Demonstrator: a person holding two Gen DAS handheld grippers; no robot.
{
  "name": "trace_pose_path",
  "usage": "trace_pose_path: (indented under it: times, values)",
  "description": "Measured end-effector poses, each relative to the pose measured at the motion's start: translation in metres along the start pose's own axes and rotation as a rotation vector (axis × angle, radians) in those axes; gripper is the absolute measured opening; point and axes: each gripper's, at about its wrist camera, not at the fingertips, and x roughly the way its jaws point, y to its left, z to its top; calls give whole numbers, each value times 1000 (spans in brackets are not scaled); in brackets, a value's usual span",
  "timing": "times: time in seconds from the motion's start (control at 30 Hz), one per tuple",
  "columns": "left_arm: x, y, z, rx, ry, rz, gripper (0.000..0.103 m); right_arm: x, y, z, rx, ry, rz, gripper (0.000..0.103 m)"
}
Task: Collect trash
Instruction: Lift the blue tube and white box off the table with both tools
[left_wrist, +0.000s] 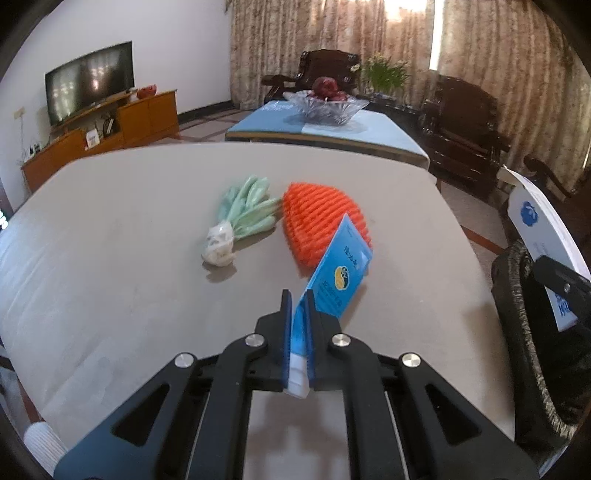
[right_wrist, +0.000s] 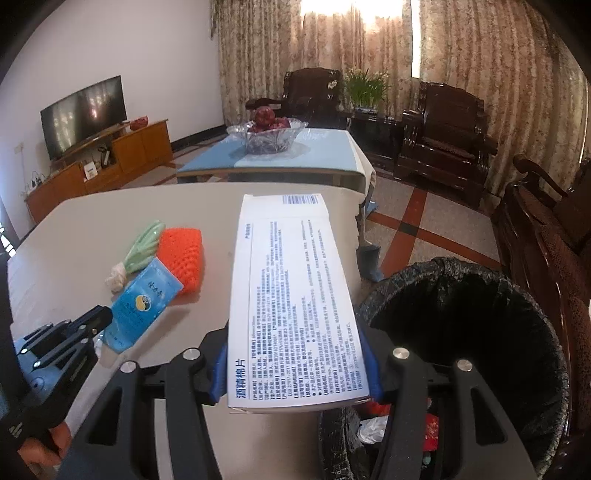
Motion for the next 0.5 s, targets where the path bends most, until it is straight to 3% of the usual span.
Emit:
trace_pose_path:
  times: [0.2, 0.33, 0.5]
  values:
    - [-5, -7, -1, 31, -16, 13, 5, 0, -5, 1, 5, -5, 0, 55]
    - [4, -12, -10, 41, 28, 8, 4, 0, -5, 0, 7, -5, -2, 55]
    - [1, -24, -12, 96, 22, -2, 6, 0, -7, -2, 7, 3, -8, 55]
